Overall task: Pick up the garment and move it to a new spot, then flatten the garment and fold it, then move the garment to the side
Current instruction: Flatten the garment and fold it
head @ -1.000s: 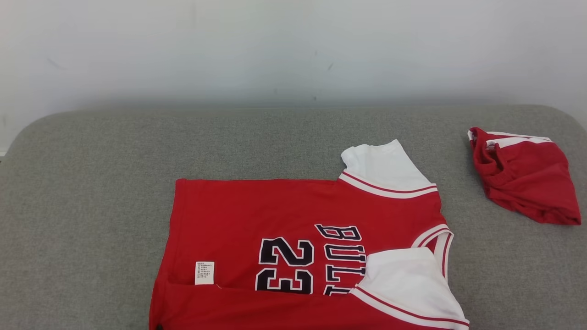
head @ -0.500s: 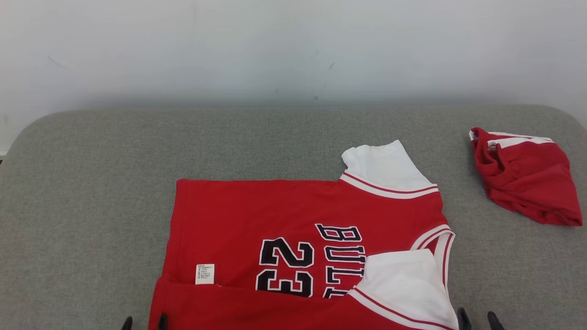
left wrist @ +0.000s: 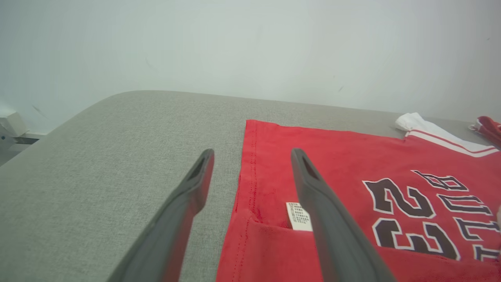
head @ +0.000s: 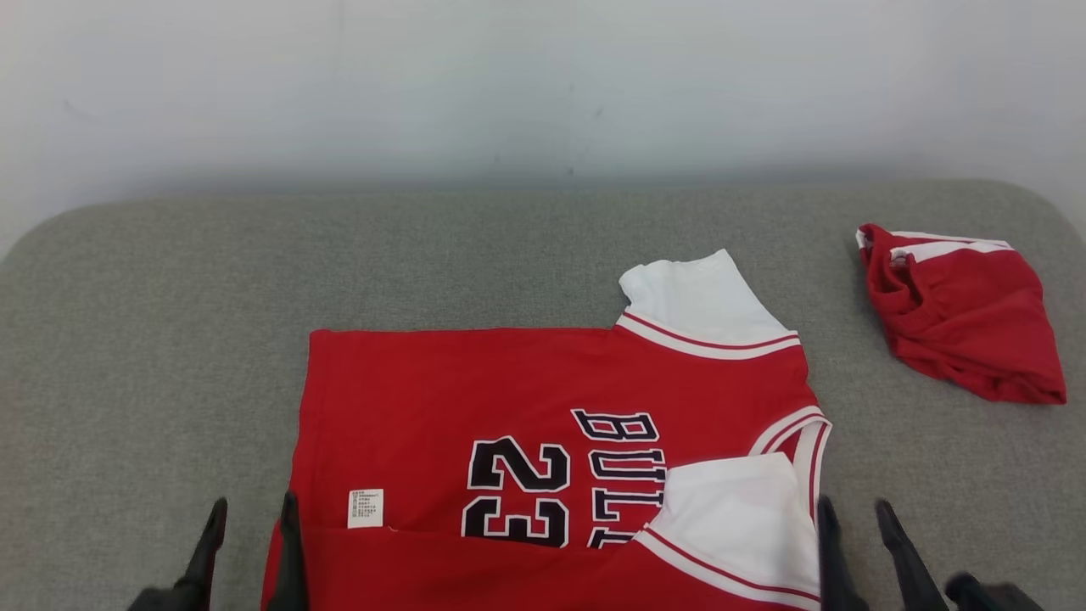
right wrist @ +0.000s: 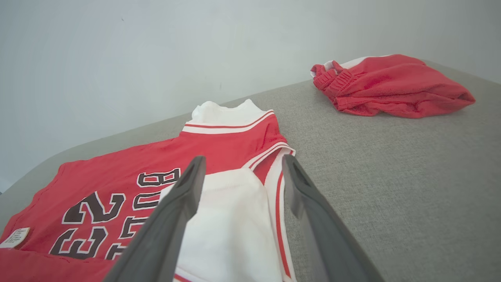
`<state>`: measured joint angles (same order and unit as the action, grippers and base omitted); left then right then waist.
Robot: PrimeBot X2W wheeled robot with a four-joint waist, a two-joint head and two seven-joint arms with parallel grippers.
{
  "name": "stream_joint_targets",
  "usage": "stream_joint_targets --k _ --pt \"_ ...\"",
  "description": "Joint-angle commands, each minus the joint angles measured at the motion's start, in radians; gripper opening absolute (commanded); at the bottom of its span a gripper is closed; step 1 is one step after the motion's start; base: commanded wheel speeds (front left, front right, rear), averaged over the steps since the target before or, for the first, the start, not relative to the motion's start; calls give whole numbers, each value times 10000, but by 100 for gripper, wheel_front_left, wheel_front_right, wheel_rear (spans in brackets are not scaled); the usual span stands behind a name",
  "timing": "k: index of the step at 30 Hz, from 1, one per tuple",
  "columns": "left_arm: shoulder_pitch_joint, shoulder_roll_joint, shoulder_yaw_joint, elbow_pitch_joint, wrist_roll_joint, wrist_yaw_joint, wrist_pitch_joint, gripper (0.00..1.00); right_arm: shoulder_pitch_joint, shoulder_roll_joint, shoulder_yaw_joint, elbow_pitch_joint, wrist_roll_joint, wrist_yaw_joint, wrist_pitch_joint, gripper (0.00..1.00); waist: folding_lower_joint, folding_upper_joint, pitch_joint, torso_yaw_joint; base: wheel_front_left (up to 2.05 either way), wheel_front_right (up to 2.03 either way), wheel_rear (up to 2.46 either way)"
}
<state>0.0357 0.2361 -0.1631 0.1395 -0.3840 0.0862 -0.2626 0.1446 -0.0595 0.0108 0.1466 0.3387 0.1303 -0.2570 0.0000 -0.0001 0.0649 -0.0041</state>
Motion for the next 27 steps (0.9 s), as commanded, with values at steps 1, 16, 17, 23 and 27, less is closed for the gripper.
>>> stream_joint_targets --k 1,16,17,23,27 --pt "-629 -65 178 383 70 -274 -25 100 -664 19 287 144 -353 14 -73 100 0 1 200 -126 0 0 0" --pt "-5637 320 -50 4674 -268 -1840 1019 100 -6582 -768 1594 3369 -1084 14 -69 100 0 1 2281 -680 0 0 0" --pt "-6062 317 -20 4909 -372 -1897 1000 100 -6974 -768 1658 3602 -1057 14 -69 100 0 1 2403 -669 0 0 0" --pt "-7583 426 -99 6843 -494 -1997 1103 100 -8458 -648 2187 4497 -922 14 -83 100 0 1 2922 -729 0 0 0" --pt "-8125 365 -149 7772 -707 -2086 883 100 -8754 -579 2315 4632 -886 14 -84 100 0 1 3046 -792 0 0 0"
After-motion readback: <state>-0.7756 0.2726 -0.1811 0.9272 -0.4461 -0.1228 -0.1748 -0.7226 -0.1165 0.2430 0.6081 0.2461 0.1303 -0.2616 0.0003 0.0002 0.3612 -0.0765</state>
